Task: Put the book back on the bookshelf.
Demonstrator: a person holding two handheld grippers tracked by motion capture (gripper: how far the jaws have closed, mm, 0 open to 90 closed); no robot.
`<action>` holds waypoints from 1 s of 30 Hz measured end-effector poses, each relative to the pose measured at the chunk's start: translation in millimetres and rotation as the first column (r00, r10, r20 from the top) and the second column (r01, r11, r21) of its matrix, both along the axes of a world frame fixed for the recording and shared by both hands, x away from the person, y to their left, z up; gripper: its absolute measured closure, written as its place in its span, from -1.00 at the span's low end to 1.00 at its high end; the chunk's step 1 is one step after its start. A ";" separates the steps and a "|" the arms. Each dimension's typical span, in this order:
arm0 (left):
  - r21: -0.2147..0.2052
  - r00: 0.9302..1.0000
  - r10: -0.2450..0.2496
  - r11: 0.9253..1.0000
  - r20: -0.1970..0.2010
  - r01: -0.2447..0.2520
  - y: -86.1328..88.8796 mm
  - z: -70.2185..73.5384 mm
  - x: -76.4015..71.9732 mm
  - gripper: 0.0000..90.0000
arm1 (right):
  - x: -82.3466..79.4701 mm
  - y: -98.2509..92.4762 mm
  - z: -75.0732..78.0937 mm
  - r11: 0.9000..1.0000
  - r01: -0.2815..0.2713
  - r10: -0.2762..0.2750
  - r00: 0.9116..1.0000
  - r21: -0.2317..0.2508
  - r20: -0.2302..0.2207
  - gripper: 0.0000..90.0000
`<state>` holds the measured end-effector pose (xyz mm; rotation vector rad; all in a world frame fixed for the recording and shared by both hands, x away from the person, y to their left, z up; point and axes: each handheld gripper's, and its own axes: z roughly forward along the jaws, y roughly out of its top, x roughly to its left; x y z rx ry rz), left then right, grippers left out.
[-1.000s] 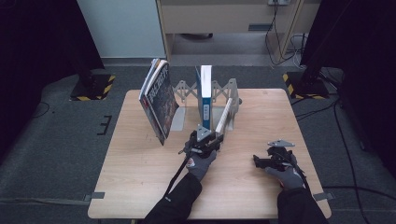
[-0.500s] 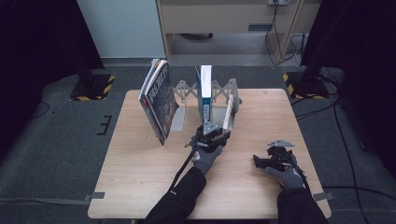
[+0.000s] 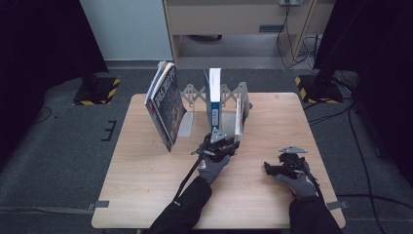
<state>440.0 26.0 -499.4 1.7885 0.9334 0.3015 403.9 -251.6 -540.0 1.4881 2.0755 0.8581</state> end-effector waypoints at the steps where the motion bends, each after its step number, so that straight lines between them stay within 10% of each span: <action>1: 0.003 1.000 0.003 1.000 0.001 -0.003 -0.6 0.6 1.7 0.50 | 0.0 0.0 0.0 1.000 0.000 0.000 1.000 0.000 0.000 -0.99; 30: 0.031 0.998 0.053 0.998 -0.025 -0.052 -21.4 6.3 33.8 0.47 | 0.0 0.0 0.0 1.000 -0.001 0.001 1.000 0.002 0.000 -0.99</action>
